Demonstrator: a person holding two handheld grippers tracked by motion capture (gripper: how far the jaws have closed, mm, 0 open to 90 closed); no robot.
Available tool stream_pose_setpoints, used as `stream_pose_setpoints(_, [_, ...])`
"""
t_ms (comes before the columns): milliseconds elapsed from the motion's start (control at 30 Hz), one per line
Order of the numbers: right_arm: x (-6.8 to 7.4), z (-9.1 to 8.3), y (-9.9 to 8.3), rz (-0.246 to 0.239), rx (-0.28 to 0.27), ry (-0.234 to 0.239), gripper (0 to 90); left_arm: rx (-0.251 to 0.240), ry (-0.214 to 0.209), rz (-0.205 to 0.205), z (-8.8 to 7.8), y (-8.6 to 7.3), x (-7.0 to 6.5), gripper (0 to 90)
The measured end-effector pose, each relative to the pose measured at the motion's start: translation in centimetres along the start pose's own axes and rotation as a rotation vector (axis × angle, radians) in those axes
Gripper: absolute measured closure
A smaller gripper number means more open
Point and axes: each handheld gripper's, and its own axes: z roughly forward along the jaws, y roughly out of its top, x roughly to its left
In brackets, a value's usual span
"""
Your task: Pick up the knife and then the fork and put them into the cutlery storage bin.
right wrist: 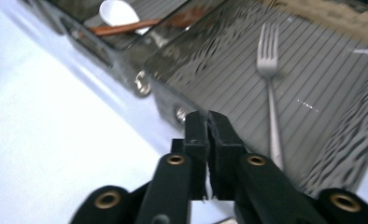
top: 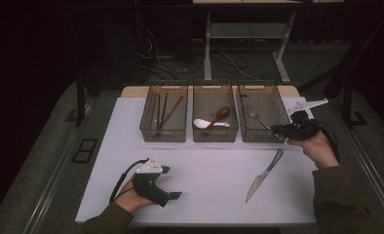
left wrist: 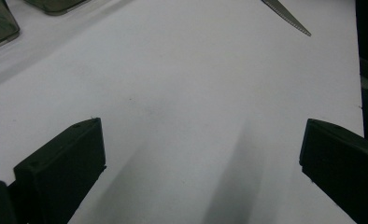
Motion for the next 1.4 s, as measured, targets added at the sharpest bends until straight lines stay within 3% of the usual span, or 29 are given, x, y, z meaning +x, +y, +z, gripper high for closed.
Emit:
stream_pose_setpoints(233, [1.2, 0.6, -1.7, -0.041, 0.041, 0.019, 89.4, -0.002, 0.003, -0.001, 0.0, 0.0, 0.0, 0.0])
stream_pose_setpoints(567, [0.9, 3.2, -4.1, -0.074, 0.19, -0.052, 89.5, -0.003, 0.003, 0.002, -0.1, 0.0, 0.0, 0.0])
stream_pose_setpoints(933, [-0.1, 4.3, -5.0, -0.056, 0.243, -0.085, 89.5, -0.001, 0.004, 0.002, 0.0, 0.0, 0.0, 0.0])
stream_pose_setpoints(1400, [-0.2, 4.0, -5.4, -0.054, 0.27, -0.081, 89.6, -0.003, 0.003, 0.001, 0.0, 0.0, 0.0, 0.0])
